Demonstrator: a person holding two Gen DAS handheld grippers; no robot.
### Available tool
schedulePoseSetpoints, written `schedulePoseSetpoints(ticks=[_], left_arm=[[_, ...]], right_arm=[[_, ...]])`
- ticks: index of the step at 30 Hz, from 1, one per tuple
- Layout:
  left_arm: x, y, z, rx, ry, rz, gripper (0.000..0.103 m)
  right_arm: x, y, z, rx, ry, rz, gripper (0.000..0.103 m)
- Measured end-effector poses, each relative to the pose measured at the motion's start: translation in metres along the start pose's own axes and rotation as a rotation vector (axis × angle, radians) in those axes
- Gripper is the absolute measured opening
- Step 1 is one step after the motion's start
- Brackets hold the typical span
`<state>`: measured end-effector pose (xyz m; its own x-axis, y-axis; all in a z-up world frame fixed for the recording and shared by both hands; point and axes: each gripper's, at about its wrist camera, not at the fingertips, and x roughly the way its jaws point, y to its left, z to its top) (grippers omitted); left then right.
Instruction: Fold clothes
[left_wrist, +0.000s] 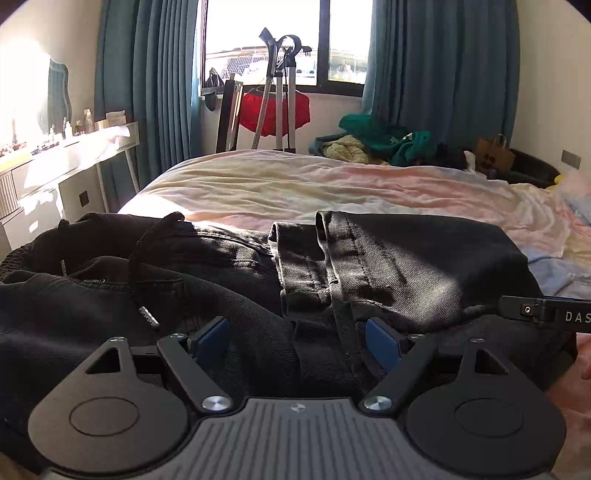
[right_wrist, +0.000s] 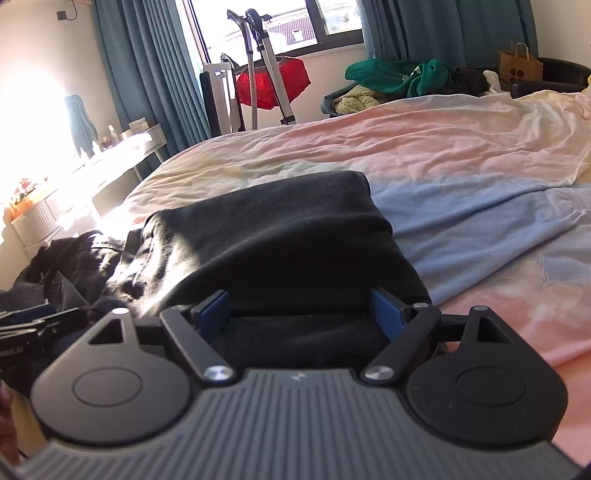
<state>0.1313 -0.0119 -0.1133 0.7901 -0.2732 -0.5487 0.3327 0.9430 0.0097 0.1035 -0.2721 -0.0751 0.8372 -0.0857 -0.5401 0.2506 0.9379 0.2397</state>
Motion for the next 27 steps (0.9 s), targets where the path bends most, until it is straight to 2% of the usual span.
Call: schedulePoseSetpoints(ticks=[4,11,13,15,17,20,22,25,27], left_arm=[[-0.008,-0.001,-0.005,0.016,-0.014,0.013,0.083],[-0.049,0.023,-0.011,-0.126,-0.024,-0.011,0.084],[-0.062,0.033,-0.011,-0.185,-0.026,-0.014,0.086],[-0.076,0.046,-0.009,-0.255,-0.024,-0.01,0.092],[-0.089,0.062,-0.005,-0.327,-0.008,-0.002,0.103],[-0.104,0.088,0.0,-0.43,0.041,0.003,0.103],[-0.112,0.104,0.0,-0.467,0.079,0.024,0.103],[-0.121,0.13,-0.002,-0.493,0.119,0.114,0.103],[-0.121,0.151,-0.007,-0.551,0.129,0.136,0.103]], right_arm=[[0.005,0.002,-0.005,-0.019,-0.006,-0.009,0.085],[0.0,-0.002,-0.005,-0.003,-0.016,-0.003,0.084],[-0.001,-0.002,-0.004,-0.004,-0.018,-0.004,0.084],[-0.002,-0.001,-0.003,-0.001,-0.022,-0.005,0.083],[-0.003,-0.001,-0.002,0.002,-0.026,-0.006,0.083],[-0.001,0.003,0.0,-0.023,-0.02,-0.03,0.083],[0.001,0.005,0.001,-0.045,-0.015,-0.05,0.083],[0.005,0.008,0.003,-0.072,-0.016,-0.075,0.083],[0.007,0.008,0.005,-0.072,-0.012,-0.074,0.084]])
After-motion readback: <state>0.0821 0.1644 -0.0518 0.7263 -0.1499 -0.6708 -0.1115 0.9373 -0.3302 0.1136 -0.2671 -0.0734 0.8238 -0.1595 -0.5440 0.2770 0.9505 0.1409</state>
